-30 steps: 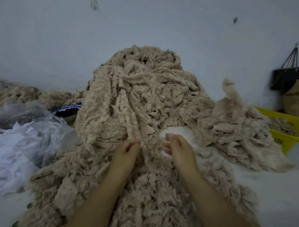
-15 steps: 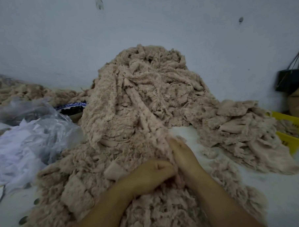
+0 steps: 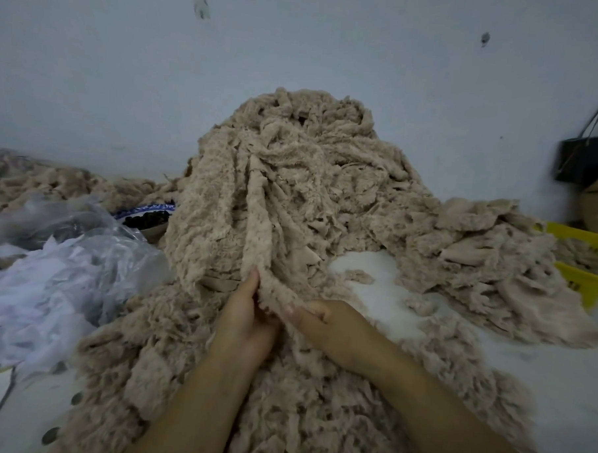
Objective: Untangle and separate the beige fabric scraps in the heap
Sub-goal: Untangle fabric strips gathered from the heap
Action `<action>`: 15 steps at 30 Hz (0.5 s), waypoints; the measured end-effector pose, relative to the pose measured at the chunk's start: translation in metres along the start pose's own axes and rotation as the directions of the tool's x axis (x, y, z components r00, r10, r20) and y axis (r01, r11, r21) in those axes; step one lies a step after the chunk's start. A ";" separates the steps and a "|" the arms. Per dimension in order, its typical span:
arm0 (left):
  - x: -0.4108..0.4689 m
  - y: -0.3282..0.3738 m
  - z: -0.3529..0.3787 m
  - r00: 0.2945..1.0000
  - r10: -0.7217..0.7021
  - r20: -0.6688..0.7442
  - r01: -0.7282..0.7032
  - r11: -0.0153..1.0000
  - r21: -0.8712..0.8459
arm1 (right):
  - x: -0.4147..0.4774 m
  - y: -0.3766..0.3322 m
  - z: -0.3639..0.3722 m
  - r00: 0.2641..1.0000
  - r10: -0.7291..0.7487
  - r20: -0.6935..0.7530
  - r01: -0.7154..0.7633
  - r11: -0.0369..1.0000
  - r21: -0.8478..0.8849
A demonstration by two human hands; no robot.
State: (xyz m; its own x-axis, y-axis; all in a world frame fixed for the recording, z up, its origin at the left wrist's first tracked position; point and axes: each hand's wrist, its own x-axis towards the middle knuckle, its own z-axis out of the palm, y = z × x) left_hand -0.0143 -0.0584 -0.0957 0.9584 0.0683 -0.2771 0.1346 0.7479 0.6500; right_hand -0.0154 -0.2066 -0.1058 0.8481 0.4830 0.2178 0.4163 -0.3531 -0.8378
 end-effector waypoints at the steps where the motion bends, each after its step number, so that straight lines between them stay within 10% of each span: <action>1: 0.002 0.001 -0.002 0.999 -0.016 -0.043 0.016 1.000 0.005 | -0.001 -0.003 0.004 0.998 -0.046 0.043 0.047 0.999 -0.023; 6: 0.016 0.019 -0.016 0.995 0.058 -0.079 -0.075 0.971 -0.227 | -0.004 -0.011 -0.005 0.986 0.072 -0.152 -0.016 0.941 0.337; 11: -0.005 -0.009 0.003 0.966 -0.015 0.256 -0.094 0.909 0.407 | 0.006 0.005 -0.016 0.963 0.228 -0.145 -0.063 0.712 0.699; 15: -0.015 -0.015 0.007 0.945 -0.009 0.327 -0.151 0.875 0.460 | 0.003 0.009 -0.010 0.984 0.170 -0.057 -0.082 0.709 0.700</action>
State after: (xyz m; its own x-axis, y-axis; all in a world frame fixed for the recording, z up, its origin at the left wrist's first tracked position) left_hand -0.0286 -0.0755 -0.0964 0.9867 -0.1585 -0.0363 0.0891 0.3400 0.9362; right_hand -0.0057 -0.2163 -0.1078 0.9239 0.3693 0.1005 -0.0037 0.2712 -0.9625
